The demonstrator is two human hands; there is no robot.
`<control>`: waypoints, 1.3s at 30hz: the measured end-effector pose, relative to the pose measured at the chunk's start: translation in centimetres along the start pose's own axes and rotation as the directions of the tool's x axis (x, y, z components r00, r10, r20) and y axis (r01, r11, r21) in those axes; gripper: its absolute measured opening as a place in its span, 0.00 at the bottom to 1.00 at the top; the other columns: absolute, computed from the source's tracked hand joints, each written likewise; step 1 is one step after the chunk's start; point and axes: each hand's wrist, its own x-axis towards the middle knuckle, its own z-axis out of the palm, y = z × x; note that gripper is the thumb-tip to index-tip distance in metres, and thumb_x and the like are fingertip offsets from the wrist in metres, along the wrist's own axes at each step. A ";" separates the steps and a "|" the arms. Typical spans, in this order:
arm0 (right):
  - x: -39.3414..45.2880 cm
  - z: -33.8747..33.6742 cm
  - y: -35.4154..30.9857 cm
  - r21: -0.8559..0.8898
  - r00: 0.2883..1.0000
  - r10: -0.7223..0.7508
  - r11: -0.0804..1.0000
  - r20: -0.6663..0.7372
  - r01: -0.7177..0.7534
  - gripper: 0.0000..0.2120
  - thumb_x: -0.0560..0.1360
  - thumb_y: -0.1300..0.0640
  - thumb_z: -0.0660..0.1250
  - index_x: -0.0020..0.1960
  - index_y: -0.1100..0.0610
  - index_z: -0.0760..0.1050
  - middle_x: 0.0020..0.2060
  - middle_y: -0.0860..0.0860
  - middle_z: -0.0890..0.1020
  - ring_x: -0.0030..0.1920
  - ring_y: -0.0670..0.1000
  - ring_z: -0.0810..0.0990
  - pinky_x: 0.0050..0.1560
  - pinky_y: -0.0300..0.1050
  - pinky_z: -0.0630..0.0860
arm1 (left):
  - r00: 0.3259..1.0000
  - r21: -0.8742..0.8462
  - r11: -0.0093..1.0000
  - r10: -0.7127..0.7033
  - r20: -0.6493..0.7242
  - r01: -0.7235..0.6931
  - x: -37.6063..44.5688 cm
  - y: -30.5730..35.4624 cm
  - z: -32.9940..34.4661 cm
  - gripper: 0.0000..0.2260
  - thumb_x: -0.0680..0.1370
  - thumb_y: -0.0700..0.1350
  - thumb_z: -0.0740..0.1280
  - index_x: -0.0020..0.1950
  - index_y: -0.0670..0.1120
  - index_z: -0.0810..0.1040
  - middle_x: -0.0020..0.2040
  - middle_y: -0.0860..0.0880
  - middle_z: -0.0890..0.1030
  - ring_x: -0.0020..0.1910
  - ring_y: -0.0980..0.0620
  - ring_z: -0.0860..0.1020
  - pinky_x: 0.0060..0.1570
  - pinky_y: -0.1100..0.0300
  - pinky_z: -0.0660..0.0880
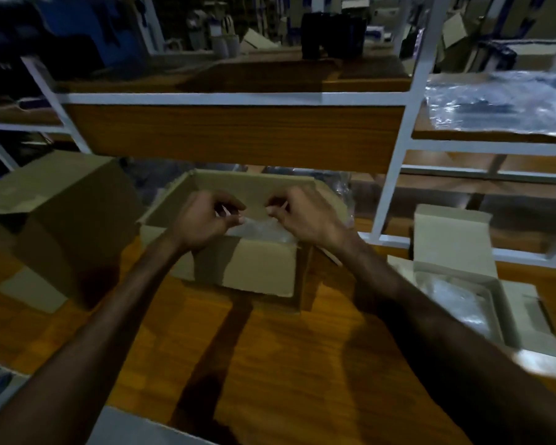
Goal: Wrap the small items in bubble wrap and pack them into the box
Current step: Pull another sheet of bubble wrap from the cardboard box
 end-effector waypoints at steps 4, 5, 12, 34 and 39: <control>3.0 0.6 0.5 -0.255 0.948 0.070 0.967 0.310 0.012 0.26 0.78 0.54 0.73 0.75 0.50 0.73 0.68 0.49 0.80 0.65 0.50 0.79 0.60 0.46 0.76 | 0.970 0.035 0.999 -0.014 0.242 0.005 3.2 -2.9 0.0 0.16 0.74 0.49 0.79 0.62 0.52 0.83 0.59 0.55 0.83 0.54 0.62 0.78 0.51 0.58 0.77; 3.3 0.7 0.6 -0.339 0.915 0.119 0.940 0.386 0.020 0.31 0.77 0.54 0.74 0.78 0.48 0.68 0.72 0.50 0.76 0.69 0.52 0.76 0.65 0.50 0.74 | 0.952 0.031 0.999 -0.026 0.305 0.017 3.7 -3.2 0.2 0.18 0.73 0.49 0.79 0.63 0.52 0.83 0.60 0.56 0.82 0.55 0.61 0.78 0.51 0.58 0.76; 4.3 2.0 0.4 -0.516 0.814 0.323 0.856 0.483 -0.034 0.42 0.77 0.54 0.74 0.83 0.46 0.55 0.76 0.53 0.71 0.68 0.55 0.76 0.71 0.56 0.67 | 0.831 0.041 0.999 -0.042 0.554 0.022 5.5 -2.2 1.6 0.25 0.77 0.49 0.76 0.74 0.50 0.76 0.69 0.54 0.76 0.62 0.57 0.72 0.57 0.59 0.71; 1.0 -8.4 2.3 0.510 0.957 0.289 0.828 -0.030 -0.234 0.10 0.85 0.56 0.62 0.61 0.55 0.80 0.54 0.51 0.81 0.53 0.53 0.82 0.46 0.46 0.80 | 0.985 -0.146 0.975 0.159 -0.065 -0.167 5.4 3.0 1.0 0.13 0.82 0.32 0.64 0.50 0.49 0.82 0.47 0.50 0.85 0.47 0.56 0.83 0.48 0.46 0.83; -3.1 -11.9 4.3 0.439 0.966 0.243 0.861 0.087 -0.256 0.17 0.81 0.40 0.64 0.61 0.51 0.81 0.51 0.48 0.83 0.43 0.44 0.82 0.41 0.41 0.75 | 0.978 -0.215 0.954 0.205 -0.042 -0.209 7.0 8.0 0.2 0.06 0.84 0.42 0.67 0.49 0.44 0.83 0.39 0.49 0.82 0.32 0.62 0.78 0.30 0.66 0.75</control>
